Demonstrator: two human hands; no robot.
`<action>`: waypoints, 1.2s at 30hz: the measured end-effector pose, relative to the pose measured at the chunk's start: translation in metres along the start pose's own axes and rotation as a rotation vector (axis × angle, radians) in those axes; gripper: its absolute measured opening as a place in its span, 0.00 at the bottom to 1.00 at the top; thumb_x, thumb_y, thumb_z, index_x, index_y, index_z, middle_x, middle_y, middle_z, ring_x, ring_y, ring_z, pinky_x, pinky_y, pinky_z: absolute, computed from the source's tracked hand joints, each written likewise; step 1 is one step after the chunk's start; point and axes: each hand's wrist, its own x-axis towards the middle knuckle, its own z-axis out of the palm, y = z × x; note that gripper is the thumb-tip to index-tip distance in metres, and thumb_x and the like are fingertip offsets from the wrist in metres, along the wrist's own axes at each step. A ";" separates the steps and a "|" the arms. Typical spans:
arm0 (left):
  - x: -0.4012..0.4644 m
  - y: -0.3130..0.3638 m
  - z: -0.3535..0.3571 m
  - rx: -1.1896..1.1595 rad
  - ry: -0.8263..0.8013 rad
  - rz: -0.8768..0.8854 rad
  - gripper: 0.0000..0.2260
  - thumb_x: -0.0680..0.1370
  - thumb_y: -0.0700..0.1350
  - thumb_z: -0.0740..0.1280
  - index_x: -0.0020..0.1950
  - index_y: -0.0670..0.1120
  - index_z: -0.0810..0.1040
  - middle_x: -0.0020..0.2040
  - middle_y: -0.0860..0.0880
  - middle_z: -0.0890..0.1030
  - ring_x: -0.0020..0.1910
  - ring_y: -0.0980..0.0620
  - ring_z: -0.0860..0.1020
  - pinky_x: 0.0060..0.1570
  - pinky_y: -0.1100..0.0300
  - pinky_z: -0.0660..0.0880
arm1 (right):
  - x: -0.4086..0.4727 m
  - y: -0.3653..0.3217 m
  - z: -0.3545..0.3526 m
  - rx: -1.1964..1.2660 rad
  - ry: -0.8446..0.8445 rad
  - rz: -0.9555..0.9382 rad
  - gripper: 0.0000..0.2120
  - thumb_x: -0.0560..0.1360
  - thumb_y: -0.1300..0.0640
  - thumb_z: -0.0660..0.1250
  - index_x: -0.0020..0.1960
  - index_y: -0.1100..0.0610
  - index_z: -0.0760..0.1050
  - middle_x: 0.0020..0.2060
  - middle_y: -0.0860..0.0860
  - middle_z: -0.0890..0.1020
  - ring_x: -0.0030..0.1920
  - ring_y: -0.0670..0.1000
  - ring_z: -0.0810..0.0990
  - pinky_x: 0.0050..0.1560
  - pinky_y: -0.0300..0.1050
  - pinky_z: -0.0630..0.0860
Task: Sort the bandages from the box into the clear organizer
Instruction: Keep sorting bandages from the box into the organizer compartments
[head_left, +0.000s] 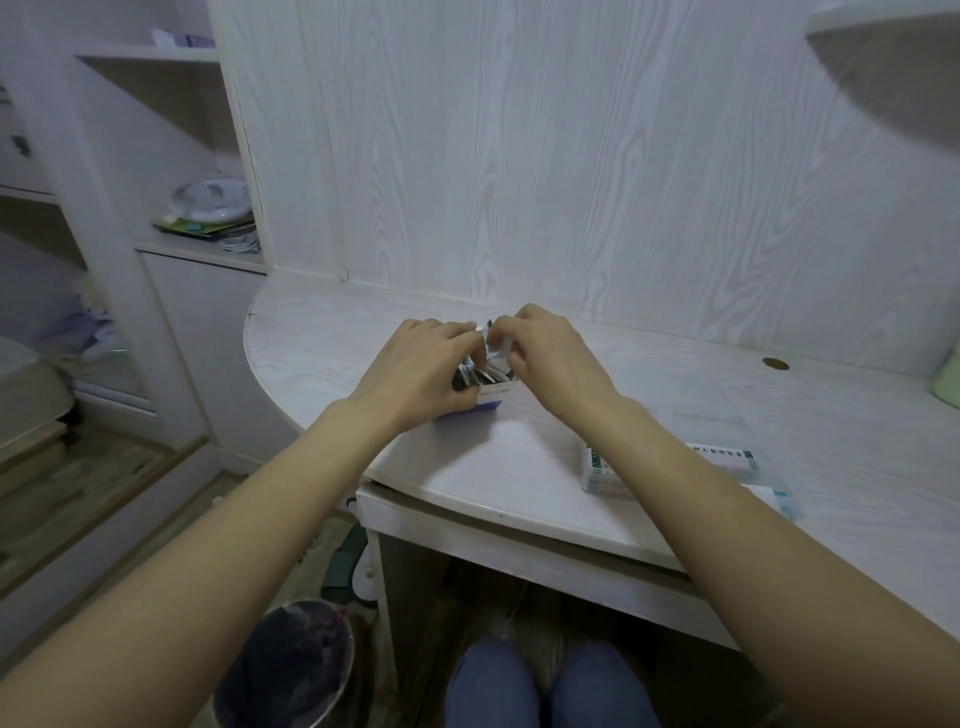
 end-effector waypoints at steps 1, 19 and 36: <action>-0.001 0.000 0.001 -0.003 0.007 0.002 0.12 0.71 0.49 0.68 0.52 0.47 0.76 0.57 0.49 0.79 0.50 0.45 0.76 0.50 0.55 0.65 | 0.000 -0.001 0.000 0.042 -0.009 0.002 0.13 0.75 0.65 0.60 0.55 0.57 0.79 0.52 0.55 0.75 0.50 0.56 0.75 0.50 0.47 0.72; -0.002 0.000 0.001 -0.074 0.034 -0.039 0.26 0.70 0.52 0.69 0.64 0.46 0.66 0.55 0.48 0.80 0.50 0.44 0.75 0.44 0.57 0.61 | 0.001 -0.006 0.010 0.223 0.093 0.097 0.16 0.73 0.68 0.60 0.60 0.58 0.67 0.44 0.57 0.79 0.43 0.57 0.74 0.43 0.50 0.71; 0.003 -0.004 0.001 -0.037 0.028 -0.026 0.16 0.72 0.52 0.68 0.55 0.47 0.71 0.52 0.51 0.78 0.50 0.46 0.73 0.47 0.58 0.60 | 0.012 0.005 0.014 0.185 0.094 0.137 0.16 0.73 0.71 0.57 0.48 0.60 0.82 0.43 0.55 0.82 0.39 0.55 0.80 0.43 0.46 0.77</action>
